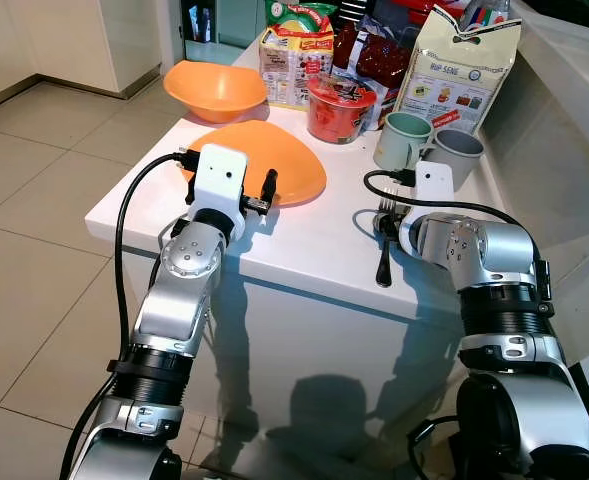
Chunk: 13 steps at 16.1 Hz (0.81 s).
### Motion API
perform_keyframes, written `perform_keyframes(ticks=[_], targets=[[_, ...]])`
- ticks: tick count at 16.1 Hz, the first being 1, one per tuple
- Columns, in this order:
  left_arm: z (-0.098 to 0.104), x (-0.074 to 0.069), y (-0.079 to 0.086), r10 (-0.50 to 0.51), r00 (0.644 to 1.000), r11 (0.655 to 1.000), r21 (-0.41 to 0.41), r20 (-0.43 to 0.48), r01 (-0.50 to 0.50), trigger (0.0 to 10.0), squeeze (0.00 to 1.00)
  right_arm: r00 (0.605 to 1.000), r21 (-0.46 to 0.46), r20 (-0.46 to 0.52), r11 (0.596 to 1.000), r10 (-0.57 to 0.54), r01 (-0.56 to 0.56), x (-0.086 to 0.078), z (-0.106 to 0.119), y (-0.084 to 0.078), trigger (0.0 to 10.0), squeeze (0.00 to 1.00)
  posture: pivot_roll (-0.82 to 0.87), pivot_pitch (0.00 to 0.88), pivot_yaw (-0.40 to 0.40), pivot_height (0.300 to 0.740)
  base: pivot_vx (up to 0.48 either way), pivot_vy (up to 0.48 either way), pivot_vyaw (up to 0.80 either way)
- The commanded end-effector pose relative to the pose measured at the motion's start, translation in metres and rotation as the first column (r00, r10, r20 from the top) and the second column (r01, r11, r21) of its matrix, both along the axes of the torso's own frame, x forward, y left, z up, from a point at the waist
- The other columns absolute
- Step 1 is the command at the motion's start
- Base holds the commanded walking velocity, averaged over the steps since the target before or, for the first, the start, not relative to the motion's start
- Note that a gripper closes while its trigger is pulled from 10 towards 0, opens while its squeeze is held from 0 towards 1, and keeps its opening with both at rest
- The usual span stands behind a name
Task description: Setting the table
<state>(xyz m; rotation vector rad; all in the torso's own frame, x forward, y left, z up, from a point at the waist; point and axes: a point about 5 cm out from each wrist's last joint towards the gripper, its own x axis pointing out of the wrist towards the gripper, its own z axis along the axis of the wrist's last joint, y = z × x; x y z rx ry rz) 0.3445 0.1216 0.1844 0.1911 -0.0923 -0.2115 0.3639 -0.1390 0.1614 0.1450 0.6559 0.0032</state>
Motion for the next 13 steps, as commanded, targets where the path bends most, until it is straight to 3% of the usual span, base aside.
perform_keyframes(ticks=[1,13], targets=[[0.0,0.0,-0.005,-0.017,1.0,1.0,0.004,0.001,0.017,10.0,0.0,0.997,0.022,-0.076,1.0,-0.002,0.004,-0.005,-0.011,0.001,10.0,0.0,0.15,0.0,-0.137,0.74,0.0,0.0,0.0],[0.0,0.0,-0.007,-0.017,1.0,1.0,0.002,-0.002,0.017,10.0,0.0,0.995,-0.011,-0.093,0.999,-0.044,0.043,-0.012,-0.025,0.0,10.0,0.0,0.14,0.0,-0.139,0.74,0.0,0.0,0.0]])
